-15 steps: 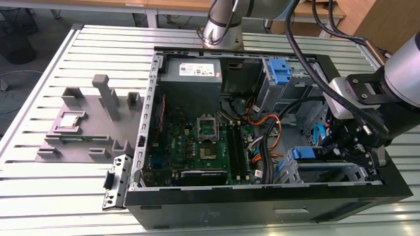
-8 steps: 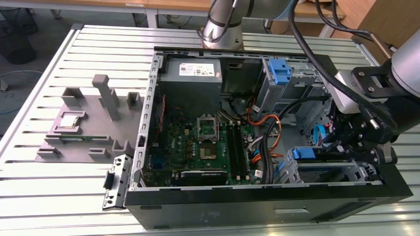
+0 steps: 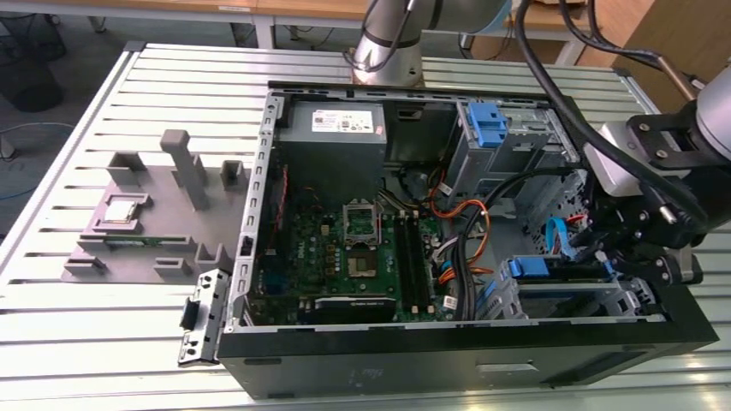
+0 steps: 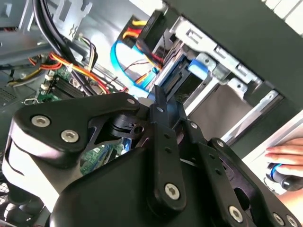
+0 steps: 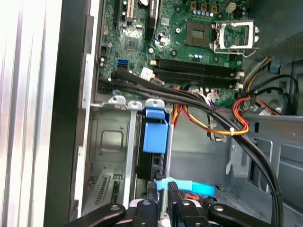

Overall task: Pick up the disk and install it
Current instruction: 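Insert the first disk wire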

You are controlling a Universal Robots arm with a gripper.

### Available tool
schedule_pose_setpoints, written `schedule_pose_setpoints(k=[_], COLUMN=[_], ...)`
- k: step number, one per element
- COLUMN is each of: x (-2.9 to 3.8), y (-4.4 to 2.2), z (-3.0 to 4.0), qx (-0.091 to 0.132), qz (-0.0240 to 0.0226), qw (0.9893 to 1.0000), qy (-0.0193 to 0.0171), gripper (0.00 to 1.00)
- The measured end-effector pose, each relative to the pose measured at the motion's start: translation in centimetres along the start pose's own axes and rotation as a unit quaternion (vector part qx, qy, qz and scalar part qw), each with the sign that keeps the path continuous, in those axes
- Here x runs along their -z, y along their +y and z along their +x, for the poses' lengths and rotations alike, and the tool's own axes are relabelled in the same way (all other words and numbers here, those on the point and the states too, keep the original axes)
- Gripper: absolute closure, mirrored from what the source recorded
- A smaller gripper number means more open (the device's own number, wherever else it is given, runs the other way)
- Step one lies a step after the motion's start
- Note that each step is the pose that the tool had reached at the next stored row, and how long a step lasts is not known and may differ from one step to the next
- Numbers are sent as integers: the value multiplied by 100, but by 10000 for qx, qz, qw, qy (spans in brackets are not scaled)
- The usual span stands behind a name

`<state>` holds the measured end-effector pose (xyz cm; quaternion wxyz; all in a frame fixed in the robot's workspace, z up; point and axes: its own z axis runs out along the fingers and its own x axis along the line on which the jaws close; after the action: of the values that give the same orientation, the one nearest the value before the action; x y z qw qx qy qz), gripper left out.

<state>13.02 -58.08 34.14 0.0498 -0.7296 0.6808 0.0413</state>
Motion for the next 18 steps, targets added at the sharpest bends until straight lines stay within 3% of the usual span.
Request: schedule_pose_setpoints(k=[4, 8, 15, 18], x=[-1, 39, 44, 41], y=[-63, -67, -68, -73], z=[4, -1, -1, -1], qx=[0, -5, -6, -30], qz=[0, 1, -6, -185], qw=[10000, 10000, 10000, 9998], qy=[-11, -18, -19, -31], gripper=[76, 76, 76, 76])
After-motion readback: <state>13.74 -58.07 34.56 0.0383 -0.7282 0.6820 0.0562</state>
